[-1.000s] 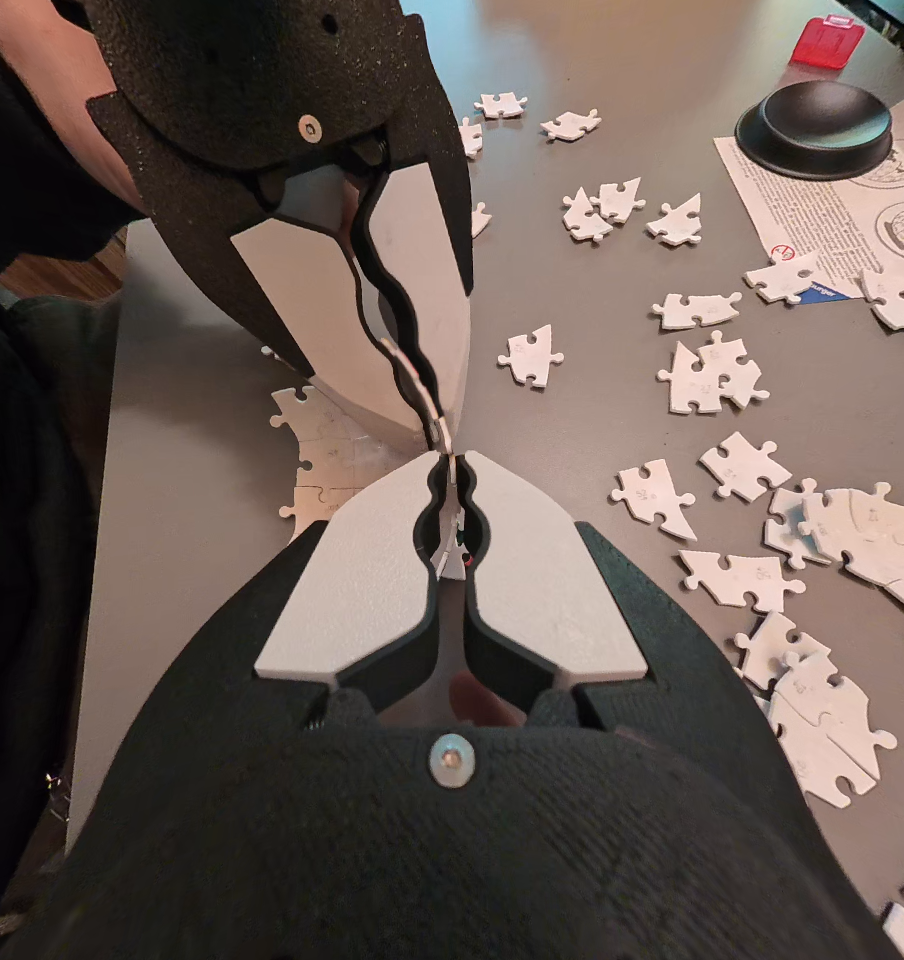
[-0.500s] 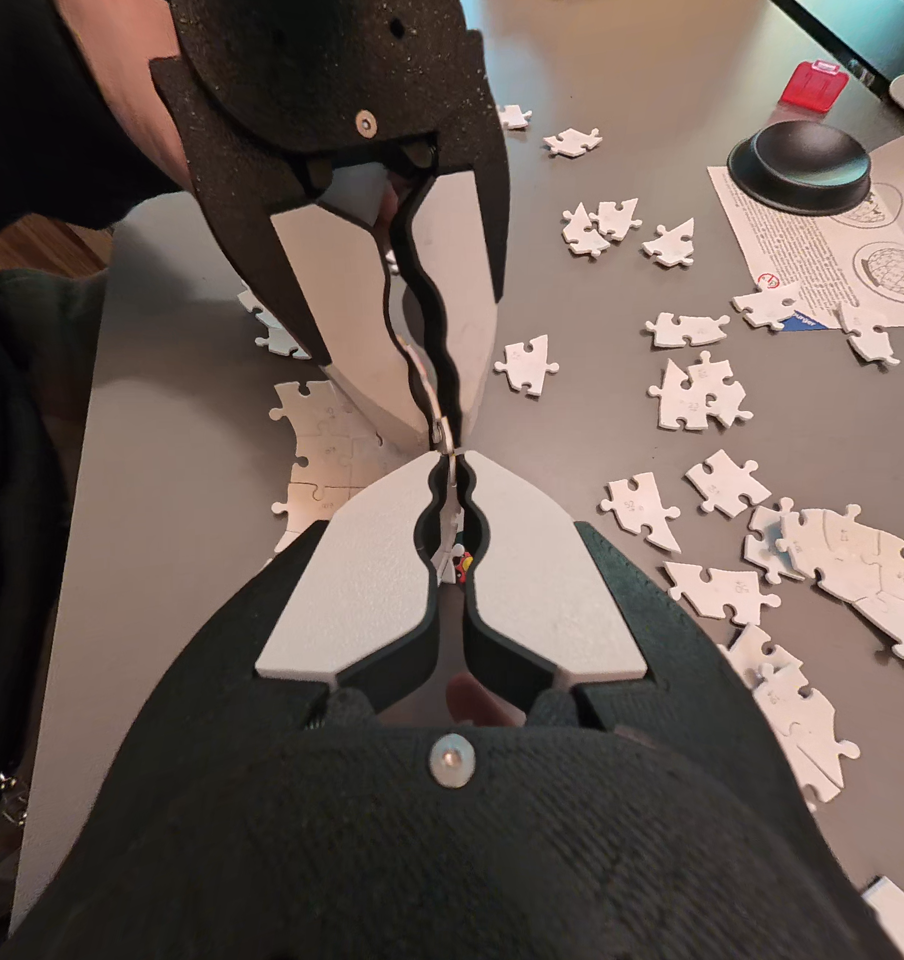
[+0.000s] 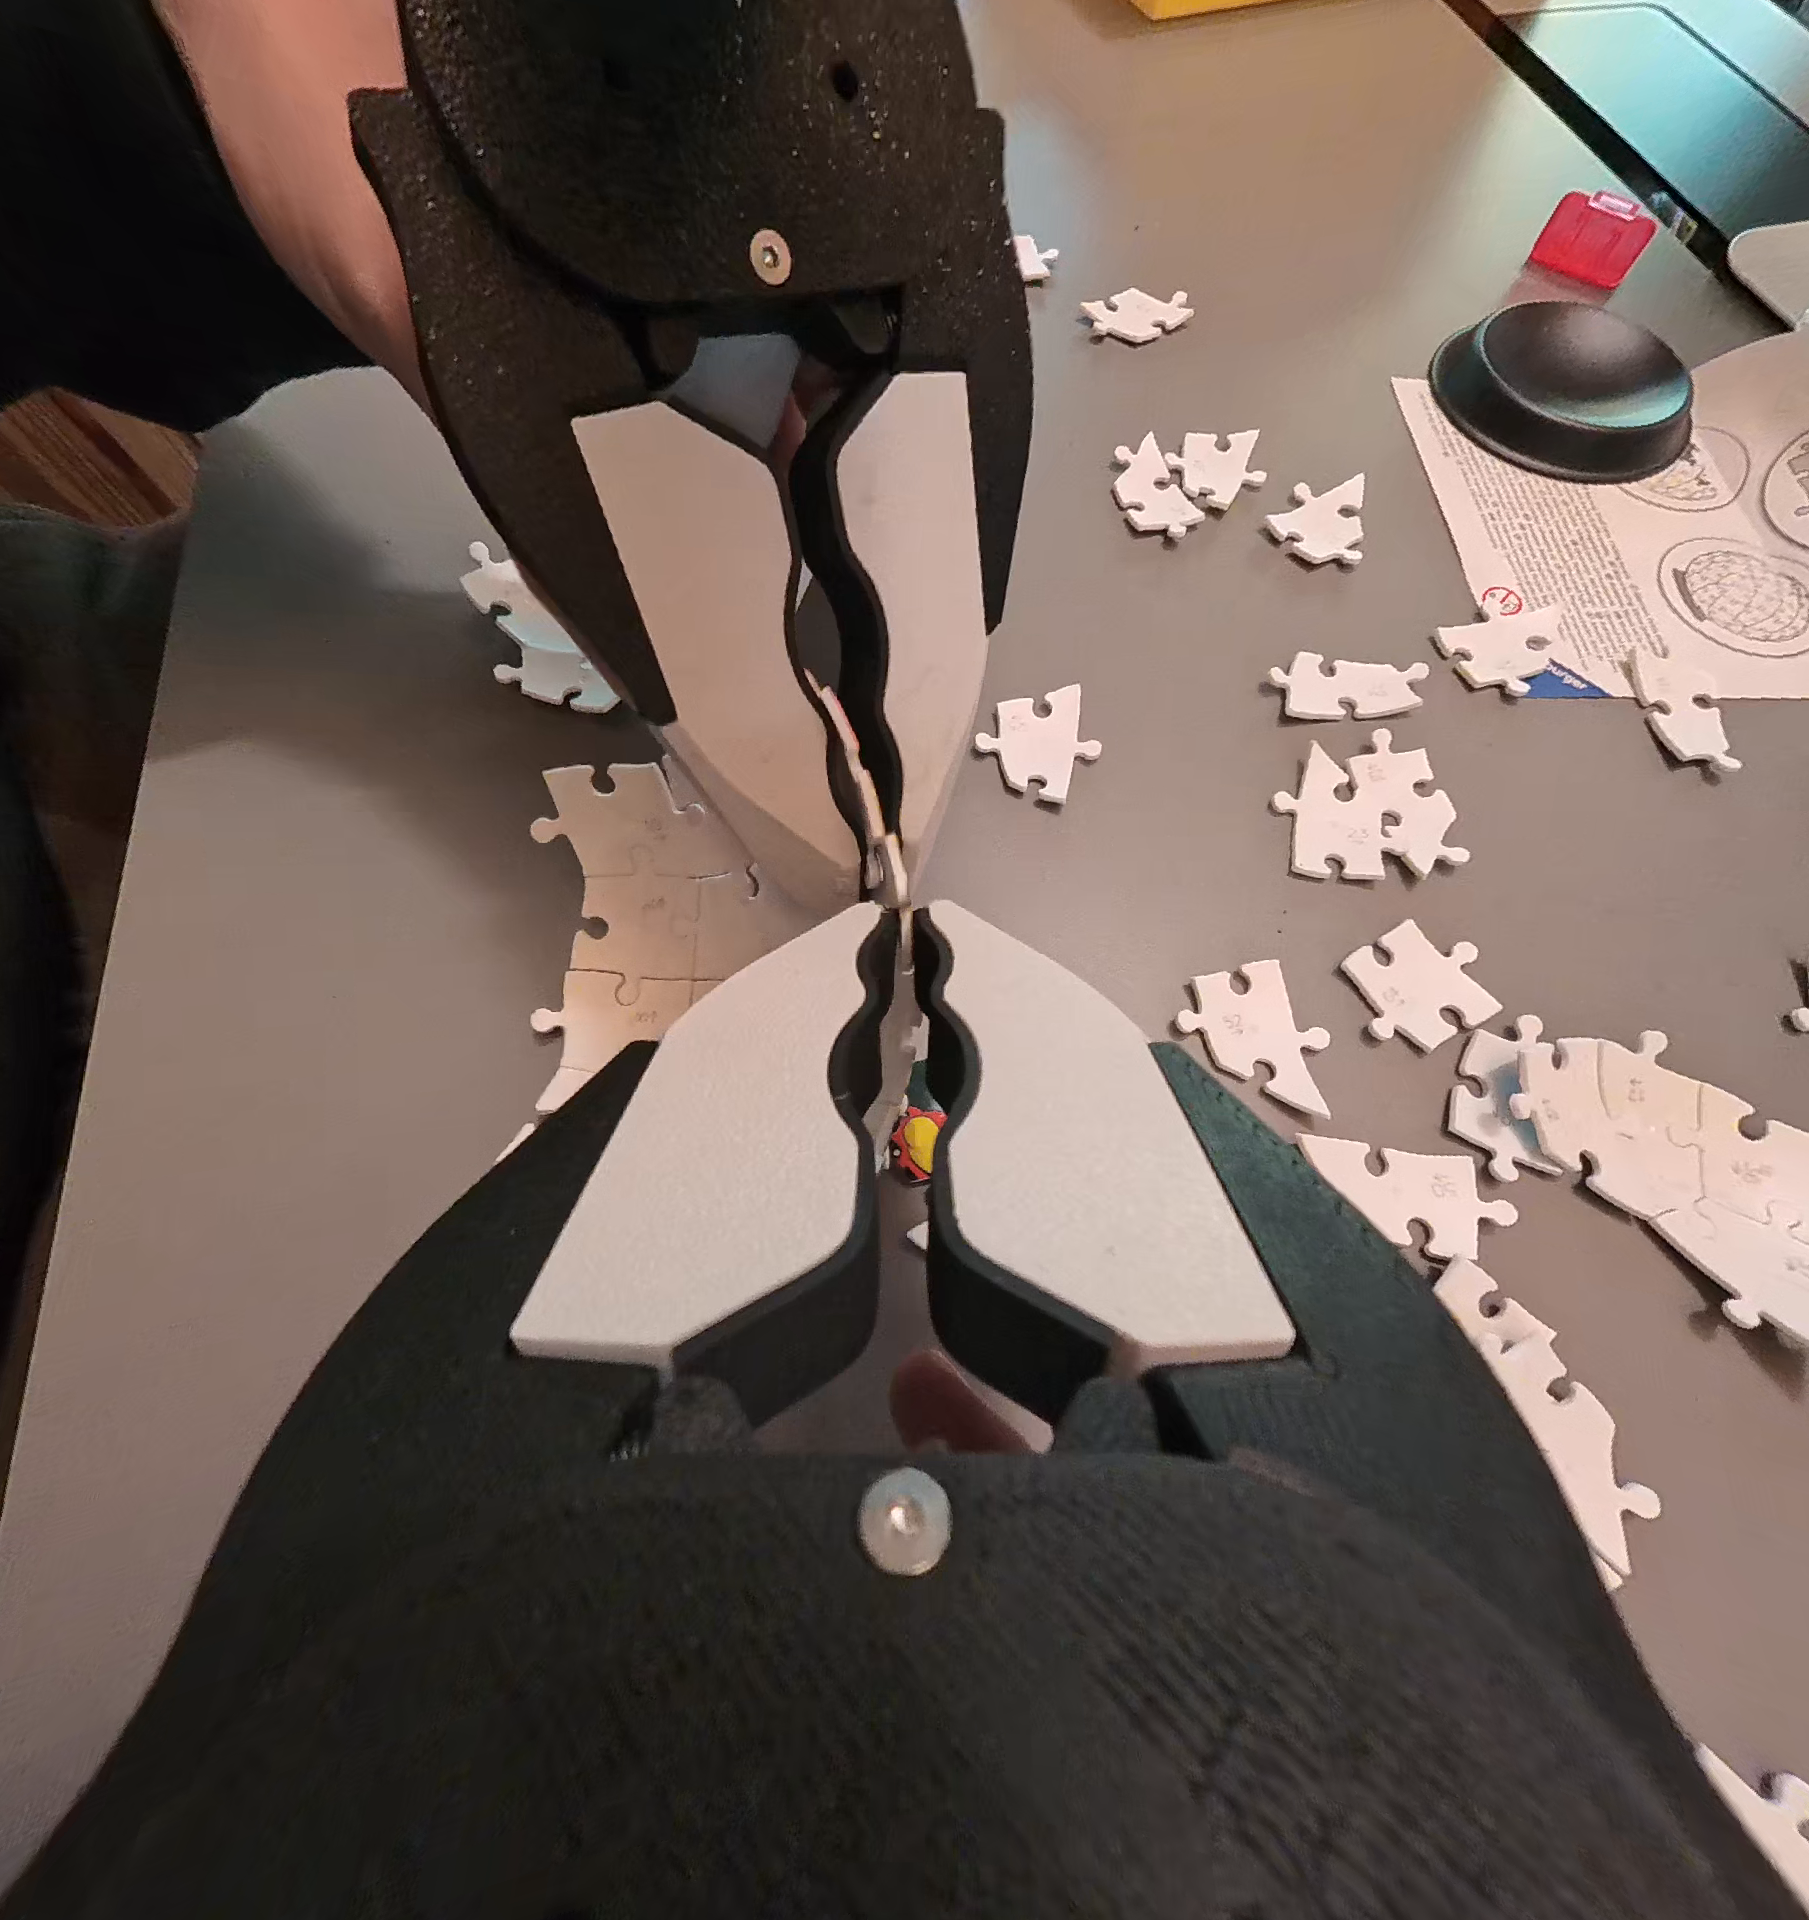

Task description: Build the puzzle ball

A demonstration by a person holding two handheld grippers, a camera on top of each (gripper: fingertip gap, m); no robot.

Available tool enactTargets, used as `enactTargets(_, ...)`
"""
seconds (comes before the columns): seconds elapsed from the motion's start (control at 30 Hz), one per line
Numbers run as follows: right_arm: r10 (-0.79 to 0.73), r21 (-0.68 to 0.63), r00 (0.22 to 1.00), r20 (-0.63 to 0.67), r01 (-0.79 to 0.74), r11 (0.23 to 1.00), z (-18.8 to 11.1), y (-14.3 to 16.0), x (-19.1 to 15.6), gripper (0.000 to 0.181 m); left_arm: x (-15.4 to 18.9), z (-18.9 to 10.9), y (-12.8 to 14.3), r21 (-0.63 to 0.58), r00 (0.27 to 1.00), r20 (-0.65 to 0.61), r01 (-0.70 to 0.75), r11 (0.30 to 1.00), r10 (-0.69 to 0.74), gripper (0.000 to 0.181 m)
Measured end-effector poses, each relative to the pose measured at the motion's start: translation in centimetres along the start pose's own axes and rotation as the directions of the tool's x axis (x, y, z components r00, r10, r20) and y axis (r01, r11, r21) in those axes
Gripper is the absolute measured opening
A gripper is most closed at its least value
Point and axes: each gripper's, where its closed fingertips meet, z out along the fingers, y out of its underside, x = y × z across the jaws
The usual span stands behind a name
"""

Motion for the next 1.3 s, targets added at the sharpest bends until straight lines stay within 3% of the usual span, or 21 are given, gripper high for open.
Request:
enactTargets(0.1, 0.003, 0.004, 1.000, -0.004, -0.003, 1.000, -0.1, 0.0, 0.1, 0.003, -0.1, 0.0, -0.2, 0.012, 0.999, 0.038, -0.024, 1.000, 0.023, 0.005)
enactTargets(0.2, -0.003, 0.011, 1.000, 0.015, 0.003, 1.000, -0.2, 0.0, -0.2, 0.003, -0.5, 0.1, 0.0, -0.006, 0.998, 0.058, 0.010, 1.000, -0.009, 0.022)
enactTargets(0.3, 0.002, 0.014, 1.000, -0.006, -0.002, 1.000, -0.2, -0.1, 0.2, 0.003, -0.1, 0.2, -0.2, 0.018, 0.999, 0.035, 0.028, 0.999, -0.029, 0.004)
enactTargets(0.4, 0.005, 0.021, 1.000, 0.000, -0.005, 1.000, -0.2, -0.1, 0.2, 0.003, -0.3, 0.2, -0.2, 0.035, 0.996, 0.044, 0.078, 0.996, -0.080, 0.011)
enactTargets(0.6, 0.014, 0.035, 1.000, -0.009, -0.013, 0.999, -0.3, -0.2, 0.4, 0.003, -0.1, 0.1, -0.5, 0.107, 0.985, -0.013, 0.170, 0.980, -0.169, 0.007)
enactTargets(1.3, -0.005, 0.067, 1.000, -0.024, 0.007, 0.998, -0.7, -1.0, 0.5, 0.002, -0.2, -0.5, -1.3, 0.217, 0.985, -0.057, 0.173, 0.961, -0.164, 0.008)
